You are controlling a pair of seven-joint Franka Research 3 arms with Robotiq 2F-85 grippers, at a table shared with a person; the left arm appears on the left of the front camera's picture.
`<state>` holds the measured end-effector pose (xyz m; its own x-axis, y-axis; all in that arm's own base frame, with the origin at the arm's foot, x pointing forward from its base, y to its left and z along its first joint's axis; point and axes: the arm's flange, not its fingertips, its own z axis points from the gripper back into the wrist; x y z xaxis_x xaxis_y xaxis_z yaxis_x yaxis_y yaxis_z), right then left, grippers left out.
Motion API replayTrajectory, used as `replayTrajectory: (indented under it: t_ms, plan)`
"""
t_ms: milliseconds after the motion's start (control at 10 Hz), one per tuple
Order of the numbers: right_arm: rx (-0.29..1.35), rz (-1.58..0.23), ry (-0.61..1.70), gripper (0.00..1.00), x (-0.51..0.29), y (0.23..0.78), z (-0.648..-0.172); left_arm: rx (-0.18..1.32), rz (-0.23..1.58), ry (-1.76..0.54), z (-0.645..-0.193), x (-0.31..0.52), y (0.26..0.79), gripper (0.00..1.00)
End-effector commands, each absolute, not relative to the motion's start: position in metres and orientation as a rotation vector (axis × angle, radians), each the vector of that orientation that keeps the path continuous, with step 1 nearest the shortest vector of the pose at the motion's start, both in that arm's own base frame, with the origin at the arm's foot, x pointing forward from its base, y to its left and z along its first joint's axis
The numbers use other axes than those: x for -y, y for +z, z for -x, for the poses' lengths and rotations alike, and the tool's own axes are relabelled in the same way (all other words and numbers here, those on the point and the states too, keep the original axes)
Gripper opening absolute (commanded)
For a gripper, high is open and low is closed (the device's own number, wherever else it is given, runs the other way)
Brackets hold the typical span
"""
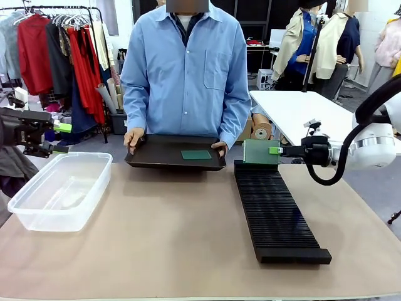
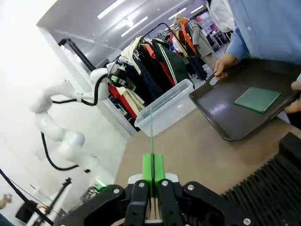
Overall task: Sort PCBs into racks and boxes based on the side picked up.
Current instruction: If the short side of the Blank PCB is picked up, insert it into the PCB Rack ; if the long side is picked up, place it in the Organizing box.
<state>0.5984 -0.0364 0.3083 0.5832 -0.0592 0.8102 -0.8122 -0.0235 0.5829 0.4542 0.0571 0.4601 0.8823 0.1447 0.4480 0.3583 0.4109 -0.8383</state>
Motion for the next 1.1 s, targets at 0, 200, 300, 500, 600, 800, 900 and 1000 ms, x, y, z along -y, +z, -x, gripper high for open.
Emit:
replayTrajectory:
  t_ms: [0,200,300,500,600,800,900,1000]
  plan:
    - [0.891,-1.438,0.791,0.0,0.045,0.296,-0.597,0.5,1.156,-0.142,-0.453,-0.057,0.46,1.0]
    - [0.976,-1.422,0.807,0.0,0.05,0.284,-0.6,0.5,1.156,-0.142,-0.453,-0.057,0.46,1.0]
    - [1.014,-1.416,0.816,0.0,0.051,0.279,-0.602,0.5,1.156,-0.142,-0.453,-0.057,0.46,1.0]
    - [1.082,-1.345,0.839,0.0,0.052,0.267,-0.608,0.5,1.156,-0.142,-0.453,-0.057,0.46,1.0]
    - [1.119,-1.313,0.849,0.0,0.053,0.264,-0.61,0.5,1.156,-0.142,-0.453,-0.057,0.46,1.0]
    - [1.16,-1.262,0.873,0.0,0.057,0.258,-0.613,0.5,1.156,-0.142,-0.453,-0.057,0.46,1.0]
    - [1.16,-1.251,0.883,0.0,0.059,0.255,-0.615,0.5,1.156,-0.142,-0.453,-0.057,0.46,1.0]
    - [1.16,-1.246,0.891,0.0,0.062,0.253,-0.617,0.5,1.156,-0.142,-0.453,-0.057,0.46,1.0]
